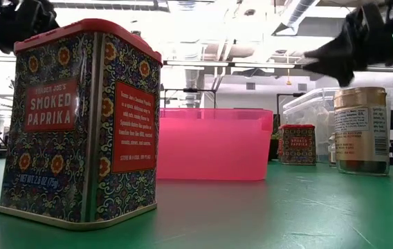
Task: Sort spices by type
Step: Put the orange seasoning bag into the blue bin
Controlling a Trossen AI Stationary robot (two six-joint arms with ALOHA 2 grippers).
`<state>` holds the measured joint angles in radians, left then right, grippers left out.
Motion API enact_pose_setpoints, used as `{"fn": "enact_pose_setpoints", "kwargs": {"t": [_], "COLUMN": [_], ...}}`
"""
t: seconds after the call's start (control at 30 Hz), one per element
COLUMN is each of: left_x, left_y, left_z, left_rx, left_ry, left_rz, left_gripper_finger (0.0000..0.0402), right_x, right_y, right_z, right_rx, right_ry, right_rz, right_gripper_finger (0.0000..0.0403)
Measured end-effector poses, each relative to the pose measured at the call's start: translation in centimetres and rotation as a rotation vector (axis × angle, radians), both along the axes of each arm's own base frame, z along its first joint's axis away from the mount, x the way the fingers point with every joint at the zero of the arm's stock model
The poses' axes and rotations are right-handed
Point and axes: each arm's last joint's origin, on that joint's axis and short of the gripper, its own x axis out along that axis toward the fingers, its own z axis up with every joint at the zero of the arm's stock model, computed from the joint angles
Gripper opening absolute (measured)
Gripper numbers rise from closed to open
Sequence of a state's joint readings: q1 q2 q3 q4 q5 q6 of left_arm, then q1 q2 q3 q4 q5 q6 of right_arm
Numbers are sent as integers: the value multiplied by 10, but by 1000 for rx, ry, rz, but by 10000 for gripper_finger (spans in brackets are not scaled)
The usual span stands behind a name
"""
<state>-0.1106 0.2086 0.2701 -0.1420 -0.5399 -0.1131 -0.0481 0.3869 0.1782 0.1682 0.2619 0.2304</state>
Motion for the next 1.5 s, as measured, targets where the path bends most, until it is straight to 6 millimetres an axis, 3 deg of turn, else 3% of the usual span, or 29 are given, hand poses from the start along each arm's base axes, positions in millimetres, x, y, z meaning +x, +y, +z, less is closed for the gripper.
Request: {"fn": "enact_pose_setpoints", "kwargs": {"t": [0.53, 0.77, 1.03, 1.27, 1.5], "left_x": [52, 78, 101, 107, 111], "left_y": [13, 24, 50, 61, 66], "left_z": [45, 47, 39, 27, 13], "left_rx": [17, 0, -69, -126, -174], "left_ry": [402, 539, 712, 906, 1004], "left_rz": [118, 150, 128, 117, 104], "left_gripper_finger": [325, 325, 323, 260, 183], "right_x": [66, 87, 104, 113, 114], "right_y": [-3, 2, 7, 12, 11], "right_z": [42, 37, 21, 7, 6], "right_rx": [-207, -243, -248, -263, -263], "right_ry": [266, 324, 361, 426, 426], "right_rz": [34, 67, 88, 55, 52], "right_gripper_finger": [213, 213, 213, 213, 213]}}
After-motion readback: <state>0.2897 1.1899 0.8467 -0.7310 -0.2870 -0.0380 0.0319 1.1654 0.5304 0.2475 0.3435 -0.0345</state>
